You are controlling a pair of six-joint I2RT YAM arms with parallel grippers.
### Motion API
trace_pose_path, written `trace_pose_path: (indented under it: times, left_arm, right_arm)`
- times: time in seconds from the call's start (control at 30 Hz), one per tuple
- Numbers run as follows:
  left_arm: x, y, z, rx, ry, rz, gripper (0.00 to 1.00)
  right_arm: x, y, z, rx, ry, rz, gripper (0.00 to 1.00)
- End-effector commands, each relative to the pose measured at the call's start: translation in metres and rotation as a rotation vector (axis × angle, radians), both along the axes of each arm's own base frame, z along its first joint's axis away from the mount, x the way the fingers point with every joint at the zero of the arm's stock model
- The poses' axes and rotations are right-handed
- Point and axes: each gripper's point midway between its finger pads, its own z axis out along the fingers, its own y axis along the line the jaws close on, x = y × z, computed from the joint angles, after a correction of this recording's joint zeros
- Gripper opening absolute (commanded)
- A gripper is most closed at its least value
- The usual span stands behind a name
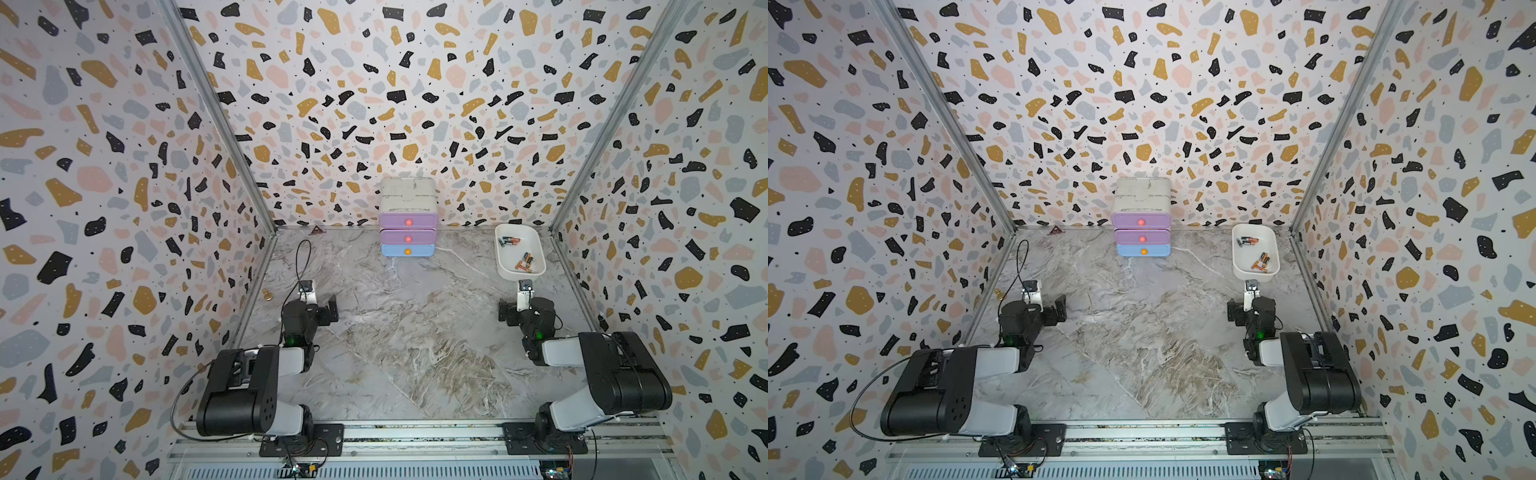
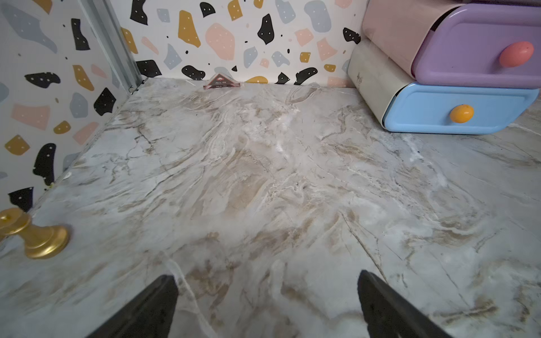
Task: Take the batteries out of the storage box
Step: Pick up the storage box at the center of the board.
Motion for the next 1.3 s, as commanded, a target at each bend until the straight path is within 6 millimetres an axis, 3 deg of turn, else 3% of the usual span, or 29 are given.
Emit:
trace_pose_path:
  times: [0.0,0.07,0.57,0.8,0.83,0.9,0.97,1.0,1.07,1.13,1.2,1.27]
  left_arm:
    - [0.002,-0.01,0.01,0.03,-0.048,-0.049,1.0]
    - [0.003,-0.018,0.012,0.029,-0.049,-0.101,1.0]
    - [0.004,-0.015,0.011,0.024,-0.038,-0.083,1.0]
    - [0.005,0.007,0.01,-0.018,-0.036,0.017,1.0]
    - [0.008,0.016,0.011,-0.01,-0.032,0.071,1.0]
    - [0.009,0.018,0.021,0.041,-0.006,0.123,1.0]
    - [0.002,0.042,0.058,0.026,0.065,0.311,1.0]
    - [-0.008,0.067,0.082,-0.156,0.041,0.527,1.0]
    - [0.011,0.039,0.133,-0.36,-0.082,0.38,1.0]
    - [0.031,-0.001,0.186,-0.371,-0.039,0.276,1.0]
    - [0.045,-0.052,0.208,-0.286,0.103,0.128,1.0]
    - [0.05,-0.103,0.213,-0.205,0.241,-0.009,0.98]
  right_arm:
    - [0.007,-0.001,0.012,0.004,-0.031,-0.007,0.99]
    - [0.007,-0.001,0.012,0.004,-0.031,-0.005,0.99]
    - [0.007,-0.001,0.012,0.004,-0.032,-0.007,0.99]
    - [0.007,-0.002,0.013,0.004,-0.035,-0.009,0.99]
    - [0.007,-0.004,0.016,-0.003,-0.048,-0.025,0.99]
    - [0.007,-0.014,0.041,-0.025,-0.034,-0.101,0.99]
    - [0.01,-0.019,0.084,0.032,-0.048,-0.158,0.99]
    - [0.017,-0.018,0.11,0.107,-0.11,-0.174,0.99]
    - [0.032,0.002,0.147,0.275,-0.158,-0.09,0.99]
    - [0.049,0.026,0.168,0.338,-0.046,0.019,0.93]
    - [0.061,0.039,0.164,0.341,0.14,0.055,0.88]
    - [0.072,0.039,0.157,0.293,0.318,0.054,0.83]
